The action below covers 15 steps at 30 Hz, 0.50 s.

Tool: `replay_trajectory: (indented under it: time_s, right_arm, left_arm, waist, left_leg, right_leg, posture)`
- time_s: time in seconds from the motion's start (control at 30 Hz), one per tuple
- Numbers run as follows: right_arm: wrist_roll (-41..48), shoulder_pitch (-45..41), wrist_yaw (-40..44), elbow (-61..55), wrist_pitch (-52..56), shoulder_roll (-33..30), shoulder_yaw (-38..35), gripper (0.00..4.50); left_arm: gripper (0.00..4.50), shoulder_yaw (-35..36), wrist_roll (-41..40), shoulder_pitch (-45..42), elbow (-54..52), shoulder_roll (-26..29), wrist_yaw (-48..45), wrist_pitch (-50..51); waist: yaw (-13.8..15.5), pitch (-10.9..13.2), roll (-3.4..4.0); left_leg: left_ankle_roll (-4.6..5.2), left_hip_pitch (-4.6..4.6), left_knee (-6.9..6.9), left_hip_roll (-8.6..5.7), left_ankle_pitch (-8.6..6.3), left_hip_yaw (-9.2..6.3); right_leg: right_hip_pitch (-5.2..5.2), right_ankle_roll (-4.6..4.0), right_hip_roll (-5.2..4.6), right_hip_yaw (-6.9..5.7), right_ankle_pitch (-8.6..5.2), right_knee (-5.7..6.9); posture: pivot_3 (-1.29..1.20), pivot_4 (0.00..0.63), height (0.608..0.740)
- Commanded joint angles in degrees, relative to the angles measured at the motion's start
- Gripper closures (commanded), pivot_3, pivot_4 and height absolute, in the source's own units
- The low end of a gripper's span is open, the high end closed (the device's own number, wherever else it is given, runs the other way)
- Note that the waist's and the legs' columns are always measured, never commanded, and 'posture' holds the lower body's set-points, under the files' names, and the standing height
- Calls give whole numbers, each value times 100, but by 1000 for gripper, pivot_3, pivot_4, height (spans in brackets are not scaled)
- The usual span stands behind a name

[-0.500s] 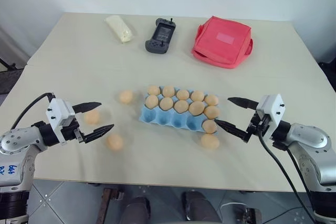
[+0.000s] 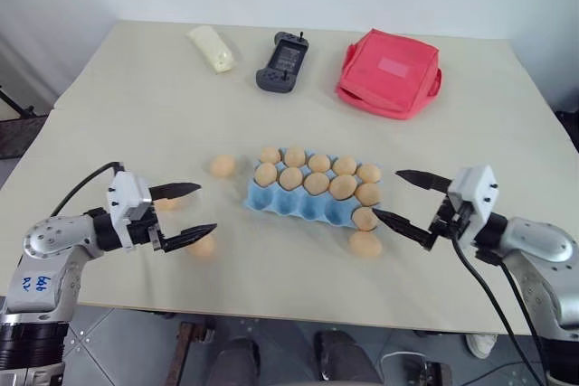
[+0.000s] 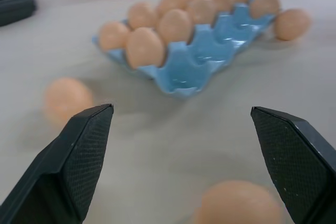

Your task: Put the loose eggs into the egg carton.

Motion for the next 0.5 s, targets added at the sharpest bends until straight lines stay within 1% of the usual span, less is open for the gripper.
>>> replay_trajectory:
  time_s: [0.03,0.13,0.2,0.27,0.5]
  right_arm:
    - [227,661,165,-540,91,-246,-729,15]
    - [155,1505,467,-724,-48,-309,-957,15]
    - [-15,1828,570,-695,-261,-256,-832,15]
    - [-92,1862,547,-666,-355,-181,-654,15]
    - [-191,1193,-97,-424,155,406,393,15]
  left_arm:
    - [32,-400,111,-75,-303,106,-465,-255]
    - [32,-733,319,-92,-208,93,-729,-517]
    - [32,-880,431,-128,-83,69,-825,-670]
    - [32,-918,444,-171,-2,57,-844,-717]
    - [32,-861,424,-246,131,62,-730,-745]
  waist:
    - [33,0,0]
    - [38,0,0]
    - [33,0,-1]
    - [-15,1,-2]
    - [-91,4,-7]
  left_leg:
    - [0,0,0,-1,0,1]
    - [2,1,0,-4,-1,2]
    - [3,3,1,-2,-2,4]
    - [8,11,2,-1,1,20]
    - [19,27,3,2,35,43]
  right_leg:
    - [2,0,0,1,0,-2]
    - [6,0,1,0,0,-9]
    - [10,0,5,0,0,-12]
    - [11,0,9,1,0,-9]
    - [11,-18,6,15,21,5]
  posture:
    - [0,150,740]
    - [0,150,740]
    - [0,150,740]
    - [0,150,740]
    - [0,150,740]
